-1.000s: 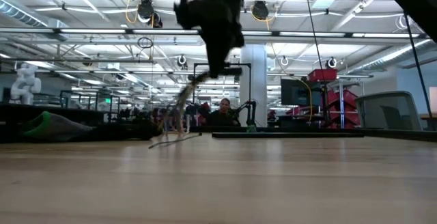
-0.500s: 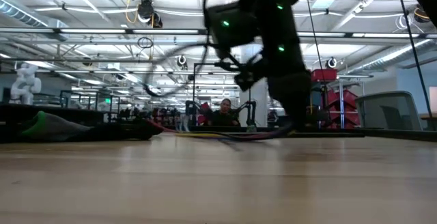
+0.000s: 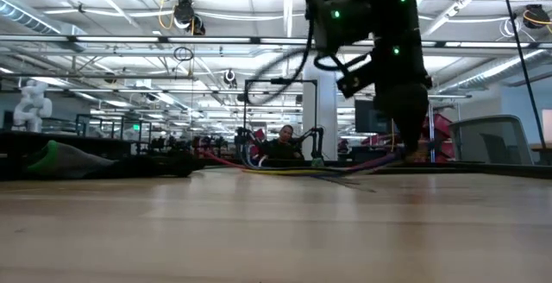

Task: Ziptie cables
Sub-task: Put the zip tied cable wires into the black cable duct, then prepare the black cable duct

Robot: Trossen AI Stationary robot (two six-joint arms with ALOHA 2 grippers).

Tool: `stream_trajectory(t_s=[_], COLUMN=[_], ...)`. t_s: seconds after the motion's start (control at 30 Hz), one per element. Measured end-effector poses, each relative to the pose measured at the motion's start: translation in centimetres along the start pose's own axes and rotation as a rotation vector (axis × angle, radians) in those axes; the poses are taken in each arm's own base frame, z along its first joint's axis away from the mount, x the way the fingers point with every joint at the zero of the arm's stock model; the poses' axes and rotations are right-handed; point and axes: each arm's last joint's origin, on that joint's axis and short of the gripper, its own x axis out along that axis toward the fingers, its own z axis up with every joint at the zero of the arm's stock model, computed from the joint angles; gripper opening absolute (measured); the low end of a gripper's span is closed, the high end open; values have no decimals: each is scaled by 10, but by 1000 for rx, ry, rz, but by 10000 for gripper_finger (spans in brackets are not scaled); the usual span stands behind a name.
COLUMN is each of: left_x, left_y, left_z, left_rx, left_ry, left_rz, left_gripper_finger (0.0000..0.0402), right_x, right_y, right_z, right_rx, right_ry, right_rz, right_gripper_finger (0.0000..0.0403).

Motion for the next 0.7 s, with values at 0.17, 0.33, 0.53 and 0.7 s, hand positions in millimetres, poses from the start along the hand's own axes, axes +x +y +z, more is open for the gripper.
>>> stream_trajectory(t_s=[0.17,0.33,0.53,0.7], left_x=[0,0,-4,-15], left_y=[0,0,2,7], left_z=[0,0,-6,1], left_rx=[0,2,39,-59], left_ry=[0,2,71,34], left_rz=[0,0,-11,-15], left_gripper_finger=[140,140,140,140], right_x=[-8,-24,-60,-69], right_y=[-4,-11,-13,-4], right_z=[-9,-26,-3,55], right_rx=[-67,-129,503,692], right_ry=[44,50,-495,-921], right_rz=[11,-55,278,734], right_gripper_finger=[202,254,263,253])
